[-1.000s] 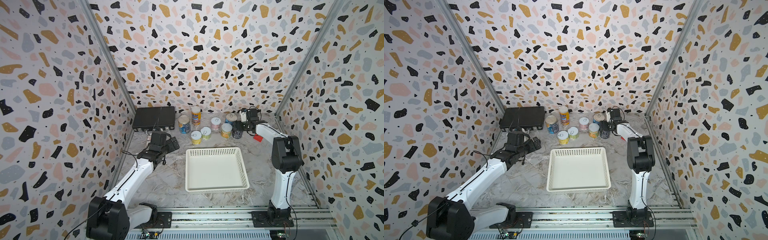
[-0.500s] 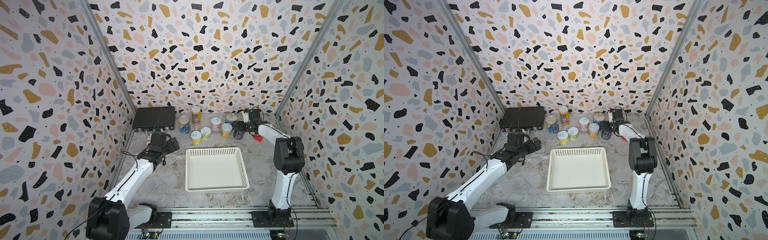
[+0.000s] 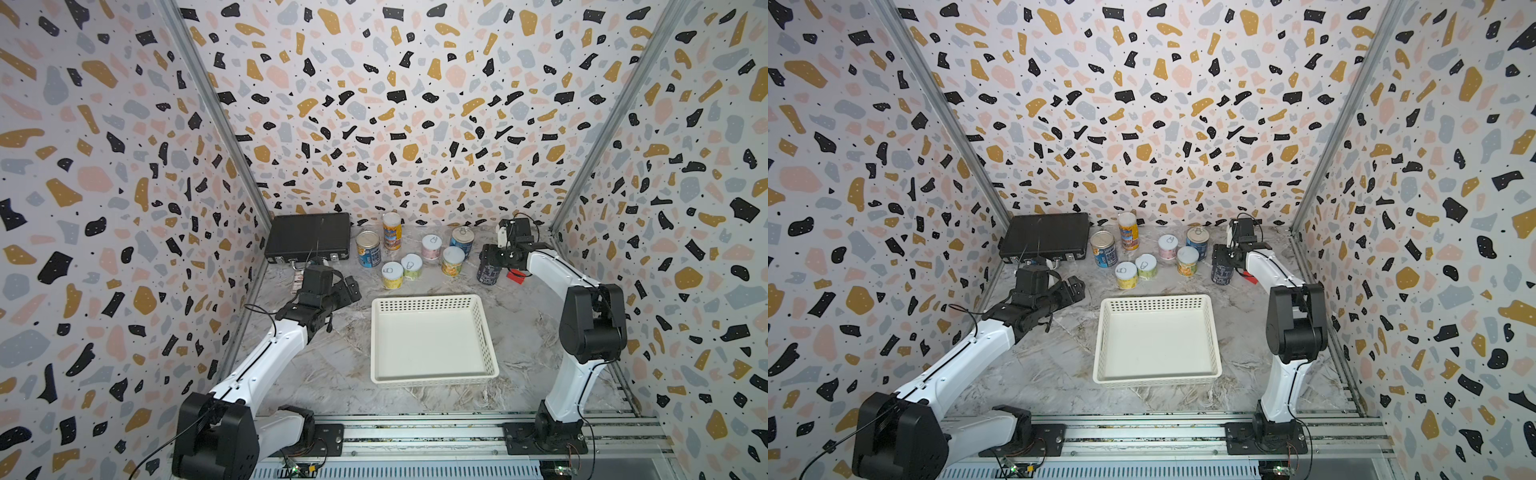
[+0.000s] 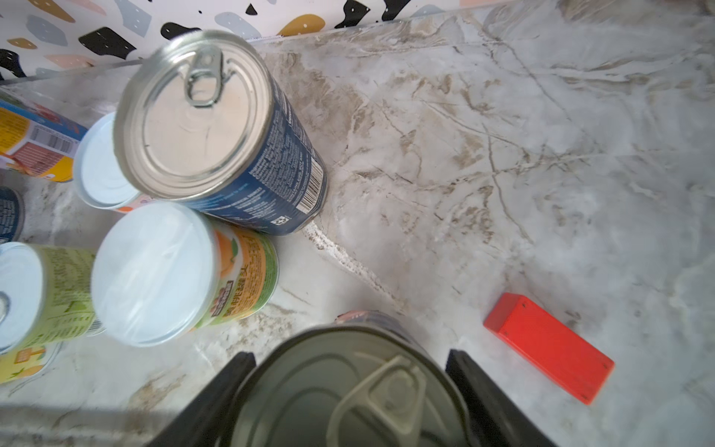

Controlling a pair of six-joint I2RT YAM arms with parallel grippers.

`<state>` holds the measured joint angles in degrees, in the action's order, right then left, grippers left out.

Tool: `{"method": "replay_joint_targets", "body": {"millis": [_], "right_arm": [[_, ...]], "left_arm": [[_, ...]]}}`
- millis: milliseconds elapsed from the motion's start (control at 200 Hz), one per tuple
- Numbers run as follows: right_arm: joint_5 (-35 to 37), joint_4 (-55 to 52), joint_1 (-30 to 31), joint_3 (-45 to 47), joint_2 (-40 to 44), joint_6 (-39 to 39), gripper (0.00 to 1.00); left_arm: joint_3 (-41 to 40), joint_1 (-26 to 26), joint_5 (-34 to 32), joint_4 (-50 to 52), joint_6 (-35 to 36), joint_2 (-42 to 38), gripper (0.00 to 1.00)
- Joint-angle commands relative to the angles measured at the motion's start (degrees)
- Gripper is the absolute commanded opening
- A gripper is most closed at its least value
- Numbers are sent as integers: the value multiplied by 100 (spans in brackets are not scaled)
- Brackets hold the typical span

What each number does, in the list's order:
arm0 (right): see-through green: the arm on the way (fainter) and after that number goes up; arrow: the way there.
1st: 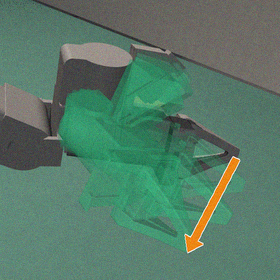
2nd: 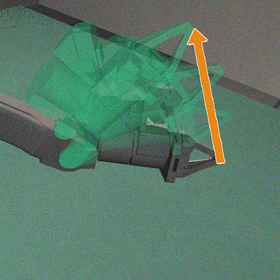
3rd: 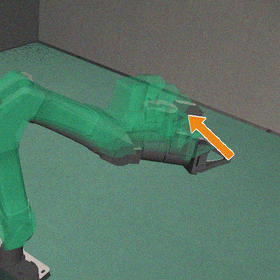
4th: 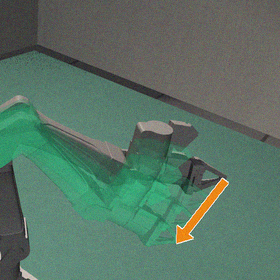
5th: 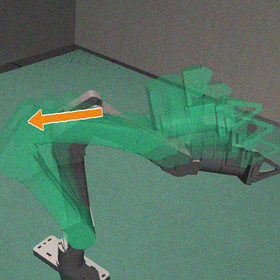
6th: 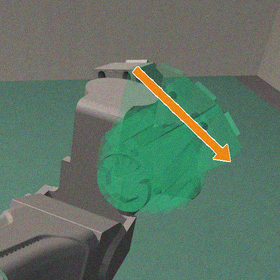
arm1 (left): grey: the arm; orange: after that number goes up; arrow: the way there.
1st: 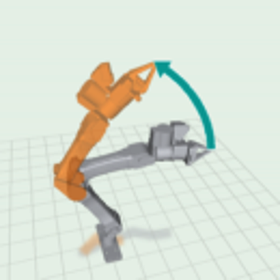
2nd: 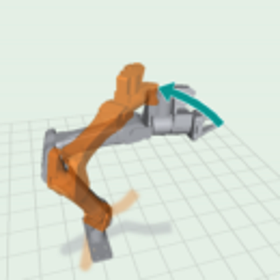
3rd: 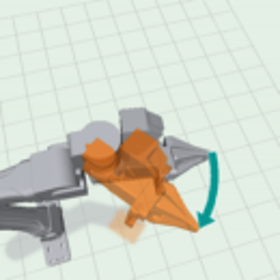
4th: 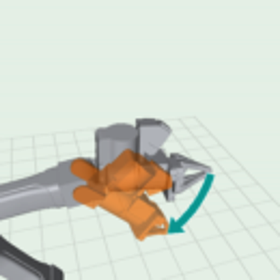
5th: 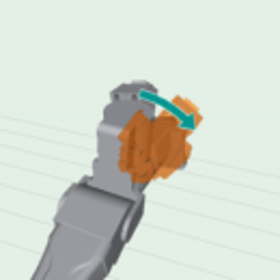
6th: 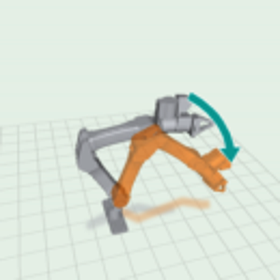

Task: Put the canned food in the basket
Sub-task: Pick up the canned food from the center of the board, then place the canned food in the basket.

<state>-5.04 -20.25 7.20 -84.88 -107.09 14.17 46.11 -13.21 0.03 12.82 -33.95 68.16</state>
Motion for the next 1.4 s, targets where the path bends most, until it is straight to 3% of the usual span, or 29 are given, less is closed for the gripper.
{"method": "replay_joint_targets", "body": {"millis": [0, 395, 571, 701, 961, 1256, 1397], "right_arm": [[70, -140, 9, -108, 867, 119, 25], [-338, -769, 335, 988, 3176, 469, 29], [-608, -869, 734, 1397, 3770, 455, 30], [-782, -901, 1003, 1599, 3890, 295, 31], [-1104, -244, 1358, 2149, 3587, 477, 30], [-1064, 1, 1600, 2320, 3240, 415, 30], [-625, 106, 1866, 2352, 3058, 174, 30]], "left_arm": [[-82, 3, 83, -360, -142, -143, 100], [-671, 44, -201, -684, -773, -1222, 100], [-555, 42, -125, -478, -700, -1133, 100], [-296, 38, -210, -11, -603, -1050, 100], [-292, 38, -276, -4, -591, -1024, 100], [-320, 38, -268, -71, -594, -989, 100], [-348, 38, -328, -41, -551, -1045, 100]]}}
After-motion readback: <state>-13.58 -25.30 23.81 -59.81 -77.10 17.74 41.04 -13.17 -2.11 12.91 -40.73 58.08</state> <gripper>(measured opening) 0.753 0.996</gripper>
